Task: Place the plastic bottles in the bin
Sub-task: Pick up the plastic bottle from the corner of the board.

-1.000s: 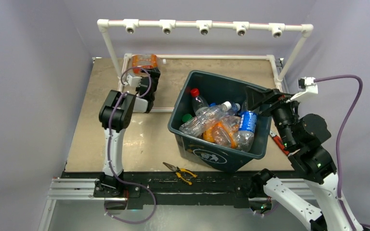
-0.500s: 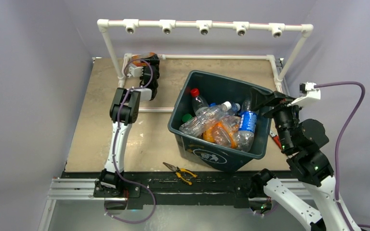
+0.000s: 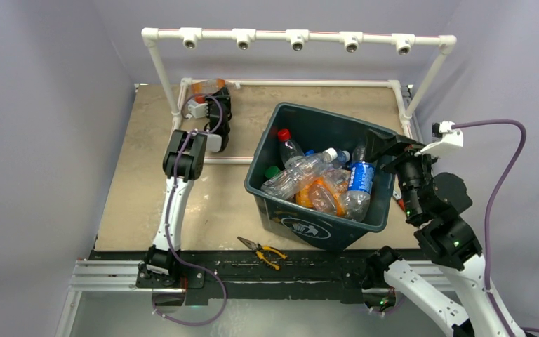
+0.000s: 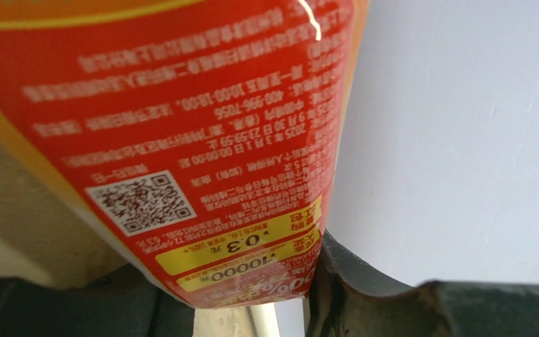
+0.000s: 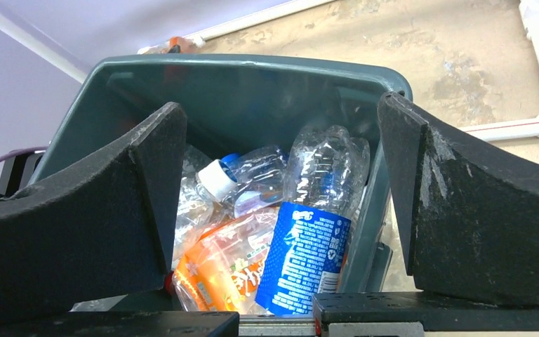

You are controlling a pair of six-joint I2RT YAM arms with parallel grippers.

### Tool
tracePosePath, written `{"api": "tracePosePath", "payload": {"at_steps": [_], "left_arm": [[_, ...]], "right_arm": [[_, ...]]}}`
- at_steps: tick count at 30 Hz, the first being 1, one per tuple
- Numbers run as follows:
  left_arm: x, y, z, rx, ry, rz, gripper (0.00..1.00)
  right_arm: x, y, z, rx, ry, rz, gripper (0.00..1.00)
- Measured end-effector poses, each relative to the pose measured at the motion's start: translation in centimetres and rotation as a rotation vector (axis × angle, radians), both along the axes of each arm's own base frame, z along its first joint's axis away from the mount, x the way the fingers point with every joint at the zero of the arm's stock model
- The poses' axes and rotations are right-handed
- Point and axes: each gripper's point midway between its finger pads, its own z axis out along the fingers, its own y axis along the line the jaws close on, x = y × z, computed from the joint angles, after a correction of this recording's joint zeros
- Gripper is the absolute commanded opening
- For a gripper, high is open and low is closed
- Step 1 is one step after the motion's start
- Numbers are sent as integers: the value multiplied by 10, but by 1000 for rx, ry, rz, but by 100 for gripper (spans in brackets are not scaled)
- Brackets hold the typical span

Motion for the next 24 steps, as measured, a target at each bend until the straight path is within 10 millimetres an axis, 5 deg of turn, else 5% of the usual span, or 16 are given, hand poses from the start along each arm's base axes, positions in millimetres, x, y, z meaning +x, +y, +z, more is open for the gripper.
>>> {"api": "tracePosePath", "payload": {"at_steps": [8,15,18,24], "left_arm": [[-47,10,-2,-1,-5,-18,0],[-126,16,11,47,84,-54,0],[-167,12,39,74,78,-80,0],[-237,9,130,113,-60,-117,0]], "right_arm": [[-7,-5,4,21,-19,-2,99],[-21,-12,13,69,-62,3,99],[-27,-14,17,87,-83,11,99],[-34,-14,21,102,-104,35,99]]}}
